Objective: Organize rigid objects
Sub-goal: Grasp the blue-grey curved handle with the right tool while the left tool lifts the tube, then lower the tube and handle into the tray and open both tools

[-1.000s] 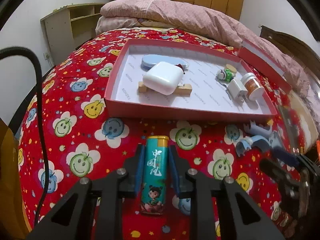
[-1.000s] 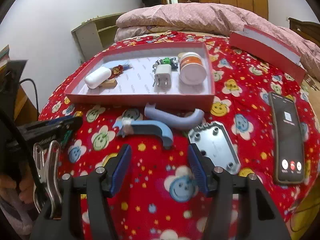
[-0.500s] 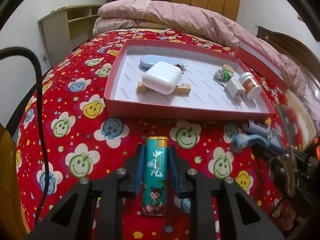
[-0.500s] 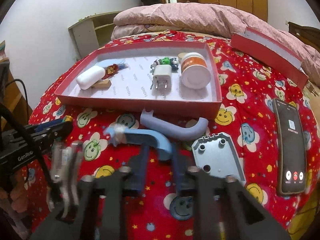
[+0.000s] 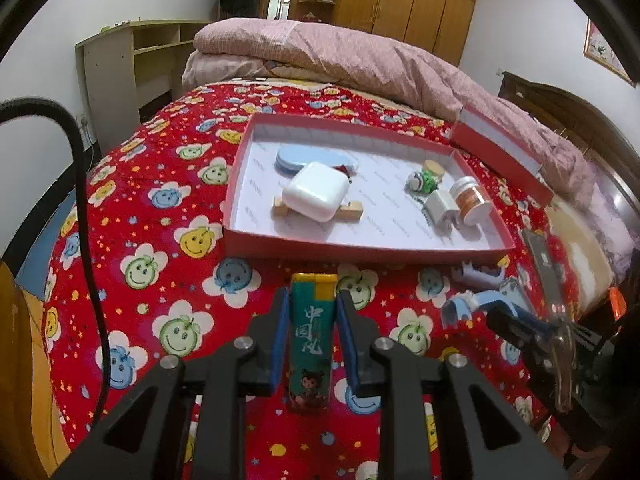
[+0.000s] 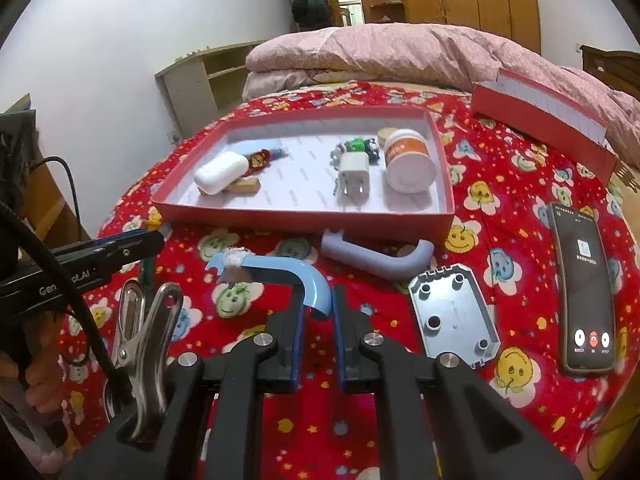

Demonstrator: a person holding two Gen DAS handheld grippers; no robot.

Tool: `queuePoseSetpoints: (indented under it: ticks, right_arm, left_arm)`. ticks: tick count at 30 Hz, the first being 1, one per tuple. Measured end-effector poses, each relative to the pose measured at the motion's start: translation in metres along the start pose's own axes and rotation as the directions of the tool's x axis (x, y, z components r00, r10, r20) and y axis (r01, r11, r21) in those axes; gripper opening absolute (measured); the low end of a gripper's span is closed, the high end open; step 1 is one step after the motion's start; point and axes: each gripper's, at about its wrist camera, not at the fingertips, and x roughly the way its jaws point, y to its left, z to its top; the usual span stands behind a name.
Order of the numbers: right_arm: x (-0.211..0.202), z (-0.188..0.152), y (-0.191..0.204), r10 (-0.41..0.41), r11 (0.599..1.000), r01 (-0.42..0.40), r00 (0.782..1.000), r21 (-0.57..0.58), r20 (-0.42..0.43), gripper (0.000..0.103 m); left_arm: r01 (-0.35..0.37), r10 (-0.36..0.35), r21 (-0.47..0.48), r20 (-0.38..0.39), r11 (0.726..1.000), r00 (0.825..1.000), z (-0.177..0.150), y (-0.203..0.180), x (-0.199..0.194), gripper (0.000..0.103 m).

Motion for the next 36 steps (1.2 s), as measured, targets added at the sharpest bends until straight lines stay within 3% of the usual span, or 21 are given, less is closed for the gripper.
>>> queuePoseSetpoints:
  ticks: [12, 36]
  right_arm:
    - [-0.010, 0.012, 0.005, 0.037, 0.999, -0.037, 0.999, 0.004, 0.011, 0.013]
    - [-0.010, 0.022, 0.001, 0.007, 1.000, -0.007, 0.999, -0.006, 0.042, 0.013]
  left_arm:
    - [0.020, -0.020, -0.005, 0.027, 1.000, 0.999, 0.025, -0.004, -0.010, 0.024]
    - [0.016, -0.016, 0.011, 0.043, 1.000, 0.999, 0.061, -0.016, 0.004, 0.024]
